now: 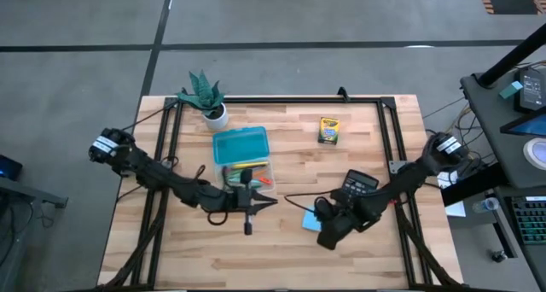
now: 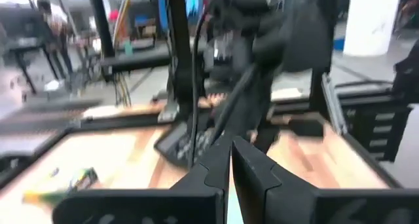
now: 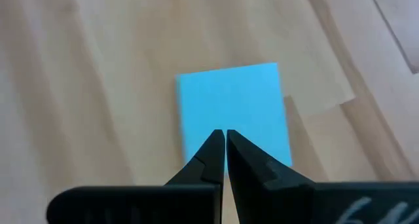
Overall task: Pack school essentials
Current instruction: Put the blue sticky notes into the blue supply box
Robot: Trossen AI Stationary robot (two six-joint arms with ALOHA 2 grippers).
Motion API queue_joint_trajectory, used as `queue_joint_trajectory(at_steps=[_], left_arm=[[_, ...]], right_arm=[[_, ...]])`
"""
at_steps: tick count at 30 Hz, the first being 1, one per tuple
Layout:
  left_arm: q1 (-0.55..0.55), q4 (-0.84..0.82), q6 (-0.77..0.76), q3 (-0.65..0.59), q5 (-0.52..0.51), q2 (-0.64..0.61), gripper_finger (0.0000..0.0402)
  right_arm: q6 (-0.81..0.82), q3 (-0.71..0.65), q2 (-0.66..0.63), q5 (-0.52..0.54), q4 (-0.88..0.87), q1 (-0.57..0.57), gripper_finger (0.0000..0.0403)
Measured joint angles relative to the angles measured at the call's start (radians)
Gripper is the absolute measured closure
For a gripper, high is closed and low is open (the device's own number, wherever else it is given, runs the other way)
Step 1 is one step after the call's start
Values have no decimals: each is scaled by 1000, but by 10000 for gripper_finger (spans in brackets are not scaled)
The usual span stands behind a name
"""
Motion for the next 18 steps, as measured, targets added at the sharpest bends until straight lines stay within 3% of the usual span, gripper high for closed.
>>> queue_joint_trajectory(at_steps=[5, 14, 18], left_arm=[[14, -195, -60, 105, 0, 69, 402], [14, -571, -67, 403, 1, 285, 402], [14, -630, -62, 525, 21, 385, 402]], right_arm=[[23, 0, -78, -4, -3, 22, 394], [116, -57, -198, -1, -43, 45, 394], [204, -124, -248, -2, -44, 46, 394]])
